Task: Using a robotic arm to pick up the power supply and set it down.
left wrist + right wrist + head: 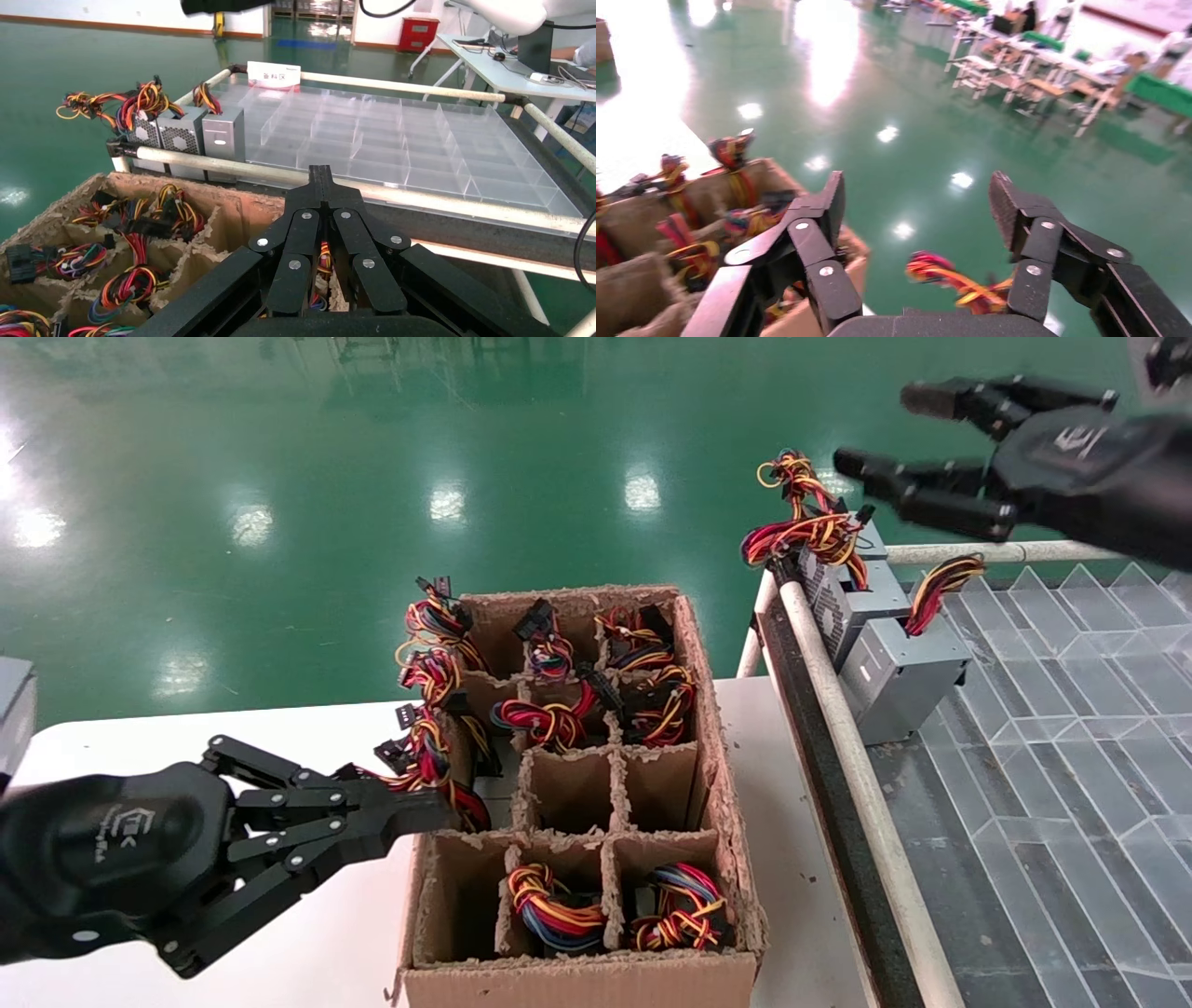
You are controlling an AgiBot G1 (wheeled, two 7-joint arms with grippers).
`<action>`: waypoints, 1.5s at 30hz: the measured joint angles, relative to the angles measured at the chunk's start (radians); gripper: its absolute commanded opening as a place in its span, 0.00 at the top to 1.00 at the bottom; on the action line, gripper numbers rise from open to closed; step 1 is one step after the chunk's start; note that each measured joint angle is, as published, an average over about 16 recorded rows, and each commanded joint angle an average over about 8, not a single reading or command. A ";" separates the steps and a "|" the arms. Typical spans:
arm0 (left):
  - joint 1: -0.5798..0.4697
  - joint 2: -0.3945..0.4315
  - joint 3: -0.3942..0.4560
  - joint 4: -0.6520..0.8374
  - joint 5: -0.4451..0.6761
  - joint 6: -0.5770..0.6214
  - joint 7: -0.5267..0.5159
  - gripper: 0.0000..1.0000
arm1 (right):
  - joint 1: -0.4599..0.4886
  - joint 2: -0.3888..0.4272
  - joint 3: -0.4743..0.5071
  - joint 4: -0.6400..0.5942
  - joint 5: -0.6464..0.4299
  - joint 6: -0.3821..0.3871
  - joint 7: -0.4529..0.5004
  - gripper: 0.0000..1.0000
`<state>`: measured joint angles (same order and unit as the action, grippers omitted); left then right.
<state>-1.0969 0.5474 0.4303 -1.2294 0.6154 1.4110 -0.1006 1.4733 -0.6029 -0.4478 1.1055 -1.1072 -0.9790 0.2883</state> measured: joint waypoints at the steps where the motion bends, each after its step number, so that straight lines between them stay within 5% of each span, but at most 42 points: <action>1: 0.000 0.000 0.000 0.000 0.000 0.000 0.000 0.83 | -0.005 -0.002 0.001 0.000 0.004 -0.009 -0.001 0.00; 8: 0.000 0.000 0.000 0.000 0.000 0.000 0.000 0.00 | -0.059 -0.002 0.024 0.025 0.055 -0.079 -0.015 0.00; 45: 0.000 0.000 0.000 0.000 0.000 0.000 0.000 0.00 | -0.345 -0.007 0.145 0.154 0.325 -0.447 -0.087 0.00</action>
<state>-1.0969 0.5474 0.4304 -1.2294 0.6154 1.4110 -0.1006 1.1287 -0.6103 -0.3026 1.2596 -0.7820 -1.4257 0.2014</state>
